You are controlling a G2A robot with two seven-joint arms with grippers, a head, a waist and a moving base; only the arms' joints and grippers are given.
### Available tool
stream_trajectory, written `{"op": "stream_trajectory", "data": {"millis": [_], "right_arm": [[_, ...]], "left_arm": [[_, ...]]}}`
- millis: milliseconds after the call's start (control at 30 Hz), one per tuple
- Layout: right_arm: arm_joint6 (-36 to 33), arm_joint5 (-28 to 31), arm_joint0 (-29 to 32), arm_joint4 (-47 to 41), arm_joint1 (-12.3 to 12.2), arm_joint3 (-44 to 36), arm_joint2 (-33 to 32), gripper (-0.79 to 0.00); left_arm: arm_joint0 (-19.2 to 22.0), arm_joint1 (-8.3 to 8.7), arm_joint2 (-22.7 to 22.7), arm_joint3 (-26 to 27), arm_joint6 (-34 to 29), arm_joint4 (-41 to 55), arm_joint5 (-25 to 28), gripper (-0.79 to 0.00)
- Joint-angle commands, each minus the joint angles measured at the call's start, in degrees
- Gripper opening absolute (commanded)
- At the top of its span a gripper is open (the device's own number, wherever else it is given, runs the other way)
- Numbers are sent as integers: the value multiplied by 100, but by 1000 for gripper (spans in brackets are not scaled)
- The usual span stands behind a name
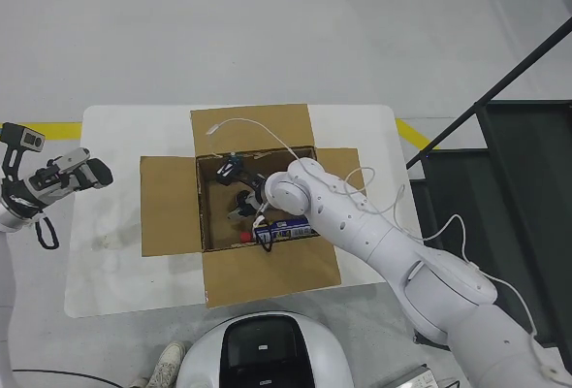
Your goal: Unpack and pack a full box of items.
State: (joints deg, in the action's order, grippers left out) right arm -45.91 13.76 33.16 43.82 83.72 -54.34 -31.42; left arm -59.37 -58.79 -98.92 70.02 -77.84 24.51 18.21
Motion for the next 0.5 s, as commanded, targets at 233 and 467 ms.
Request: {"op": "stream_trajectory", "data": {"millis": [233,467], "right_arm": [[-162,191,191,120,-163,-443,-359,0],[-546,435,522,257,-446,-1157,-892,0]], "left_arm": [[-28,69,95,-67,391,-340,-46,0],[295,32,639,-500,579,-568,20,0]]}}
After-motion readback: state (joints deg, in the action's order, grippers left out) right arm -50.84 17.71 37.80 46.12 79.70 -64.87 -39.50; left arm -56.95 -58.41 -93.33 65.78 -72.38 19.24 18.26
